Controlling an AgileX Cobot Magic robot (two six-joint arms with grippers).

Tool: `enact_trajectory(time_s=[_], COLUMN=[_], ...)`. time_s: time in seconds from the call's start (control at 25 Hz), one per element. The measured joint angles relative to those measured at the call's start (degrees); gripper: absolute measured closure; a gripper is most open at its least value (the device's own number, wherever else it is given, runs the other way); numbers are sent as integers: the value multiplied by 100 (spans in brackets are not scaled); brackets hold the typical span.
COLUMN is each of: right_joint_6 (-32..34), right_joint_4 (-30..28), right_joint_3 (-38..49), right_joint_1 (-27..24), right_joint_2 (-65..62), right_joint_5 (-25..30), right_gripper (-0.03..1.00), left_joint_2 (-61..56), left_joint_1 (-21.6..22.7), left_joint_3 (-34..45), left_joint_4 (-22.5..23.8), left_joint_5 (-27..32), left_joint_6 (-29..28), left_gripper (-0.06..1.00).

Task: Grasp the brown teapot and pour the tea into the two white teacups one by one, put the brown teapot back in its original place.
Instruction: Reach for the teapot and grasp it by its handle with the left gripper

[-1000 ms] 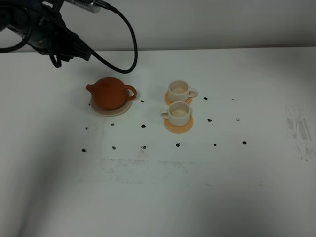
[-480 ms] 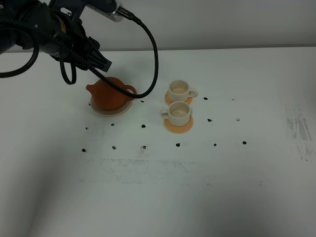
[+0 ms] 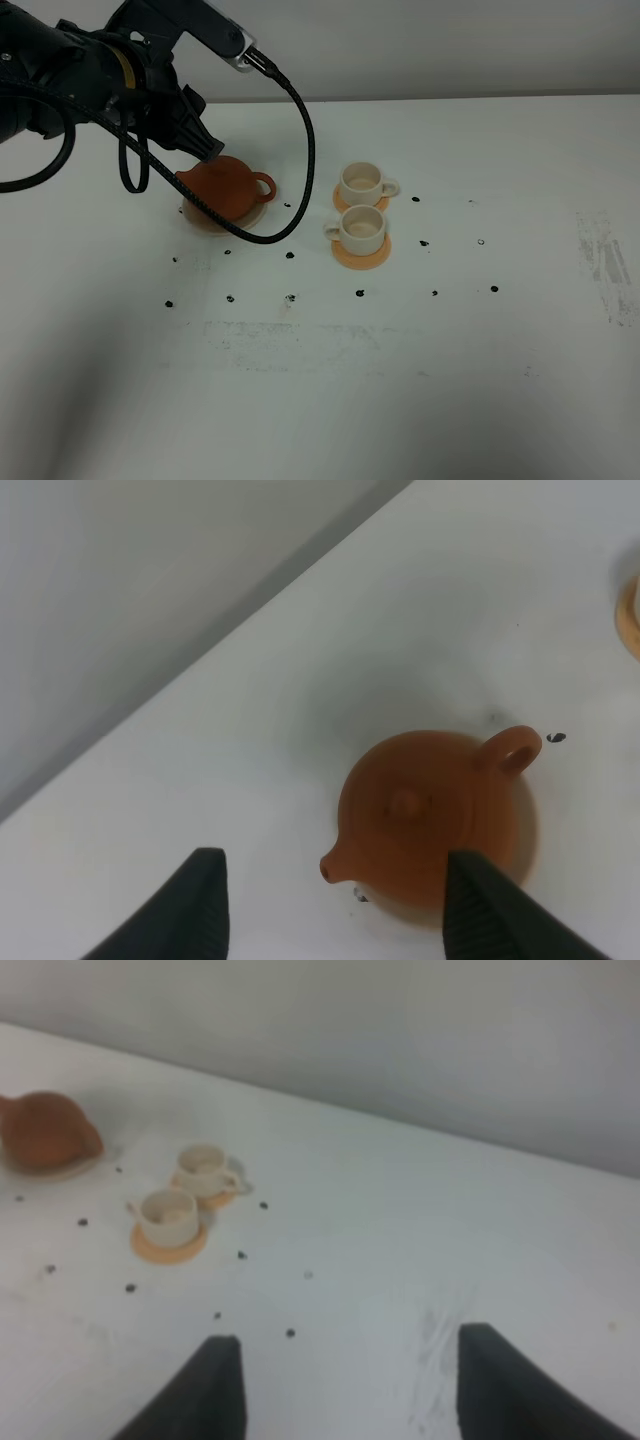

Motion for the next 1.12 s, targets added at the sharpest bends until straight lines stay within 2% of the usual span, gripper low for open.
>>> enact_trajectory(time_s=[0.2, 0.4, 0.76, 1.12], right_joint_6=[230, 396, 429, 429], right_joint_4=[19, 87, 104, 47], right_joint_3=[1576, 2448, 2986, 3044], right_joint_1=[0, 0, 0, 0], right_joint_2=[-1243, -2158, -2680, -2679], right_joint_5=[-454, -483, -242, -178], right_gripper=[52, 52, 52, 52], left_joint_2=[0, 96, 564, 1037], left_joint_1=[0, 0, 0, 0], left_joint_3=[0, 0, -510, -1309], left_joint_4=[-196, -235, -235, -353], left_joint_5=[-293, -336, -212, 296], left_joint_6=[452, 539, 572, 593], left_gripper=[46, 46, 46, 46])
